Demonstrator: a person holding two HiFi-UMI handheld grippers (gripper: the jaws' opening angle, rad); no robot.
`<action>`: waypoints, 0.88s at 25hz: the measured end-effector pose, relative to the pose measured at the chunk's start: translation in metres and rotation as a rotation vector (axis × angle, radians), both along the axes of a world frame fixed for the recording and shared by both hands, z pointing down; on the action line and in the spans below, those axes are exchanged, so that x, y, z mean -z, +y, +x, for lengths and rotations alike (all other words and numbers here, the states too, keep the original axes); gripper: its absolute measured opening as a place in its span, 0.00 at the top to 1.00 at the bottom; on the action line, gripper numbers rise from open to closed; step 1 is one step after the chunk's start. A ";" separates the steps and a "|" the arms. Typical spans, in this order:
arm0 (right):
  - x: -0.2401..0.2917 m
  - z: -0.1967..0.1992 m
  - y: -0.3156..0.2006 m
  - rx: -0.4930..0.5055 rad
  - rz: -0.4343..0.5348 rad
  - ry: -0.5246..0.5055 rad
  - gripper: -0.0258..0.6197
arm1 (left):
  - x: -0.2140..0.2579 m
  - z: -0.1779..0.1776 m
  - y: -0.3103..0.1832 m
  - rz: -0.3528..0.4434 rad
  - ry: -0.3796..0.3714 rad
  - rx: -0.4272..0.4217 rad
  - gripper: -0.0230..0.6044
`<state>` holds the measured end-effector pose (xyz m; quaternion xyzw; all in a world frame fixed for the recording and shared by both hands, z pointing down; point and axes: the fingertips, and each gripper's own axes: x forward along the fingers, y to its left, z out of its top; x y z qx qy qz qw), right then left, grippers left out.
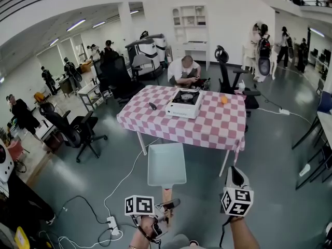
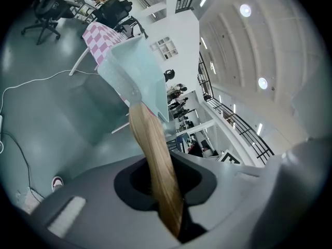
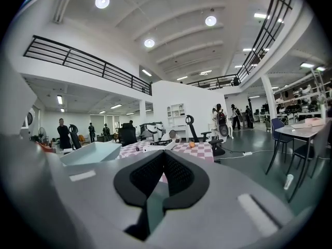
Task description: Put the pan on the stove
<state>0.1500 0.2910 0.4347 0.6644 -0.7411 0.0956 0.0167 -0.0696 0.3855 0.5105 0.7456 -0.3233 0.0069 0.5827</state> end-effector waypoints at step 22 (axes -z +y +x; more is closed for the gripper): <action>-0.009 0.011 -0.125 -0.027 -0.038 0.022 0.95 | 0.003 0.006 -0.145 0.003 0.001 -0.033 0.88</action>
